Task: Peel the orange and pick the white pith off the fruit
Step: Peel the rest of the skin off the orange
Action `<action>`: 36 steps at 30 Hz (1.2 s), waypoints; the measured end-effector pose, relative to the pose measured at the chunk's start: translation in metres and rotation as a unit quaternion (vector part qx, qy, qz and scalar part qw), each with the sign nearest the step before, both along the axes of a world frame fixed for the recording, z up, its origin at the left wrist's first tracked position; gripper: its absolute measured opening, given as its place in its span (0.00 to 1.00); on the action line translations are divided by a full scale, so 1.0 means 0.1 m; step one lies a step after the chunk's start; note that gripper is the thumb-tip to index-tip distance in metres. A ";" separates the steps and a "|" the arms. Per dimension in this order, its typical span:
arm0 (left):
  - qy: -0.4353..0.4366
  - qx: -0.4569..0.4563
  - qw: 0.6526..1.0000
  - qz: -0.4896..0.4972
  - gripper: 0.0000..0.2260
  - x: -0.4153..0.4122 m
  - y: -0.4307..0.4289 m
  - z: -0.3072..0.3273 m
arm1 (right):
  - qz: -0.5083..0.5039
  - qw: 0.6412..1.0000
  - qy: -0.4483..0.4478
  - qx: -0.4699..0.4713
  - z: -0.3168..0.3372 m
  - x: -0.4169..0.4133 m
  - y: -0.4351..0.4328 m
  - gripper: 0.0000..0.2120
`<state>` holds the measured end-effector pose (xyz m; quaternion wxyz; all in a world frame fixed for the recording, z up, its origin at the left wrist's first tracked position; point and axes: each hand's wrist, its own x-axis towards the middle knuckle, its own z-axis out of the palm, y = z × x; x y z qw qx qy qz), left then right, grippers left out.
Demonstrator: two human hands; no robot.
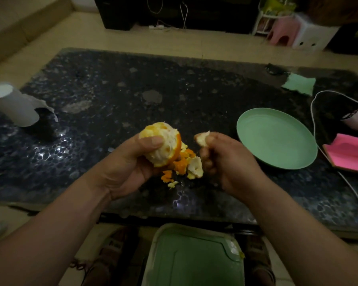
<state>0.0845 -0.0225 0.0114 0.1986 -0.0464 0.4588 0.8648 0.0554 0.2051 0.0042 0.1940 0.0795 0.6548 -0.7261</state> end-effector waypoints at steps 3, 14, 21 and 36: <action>-0.006 -0.104 0.994 0.044 0.32 -0.04 0.07 -0.06 | 0.082 0.944 0.109 0.302 -0.18 -0.01 -0.04 0.14; 0.029 -0.187 0.981 0.038 0.28 -0.04 0.17 -0.07 | 0.093 0.956 0.154 0.233 0.03 0.16 -0.06 0.12; 0.015 -0.176 0.980 0.091 0.23 -0.06 0.28 0.00 | 0.119 0.968 0.152 0.160 0.07 0.22 -0.15 0.13; 0.056 -0.297 0.946 0.114 0.23 0.02 0.35 -0.03 | 0.127 0.921 0.251 0.270 0.05 0.31 -0.21 0.11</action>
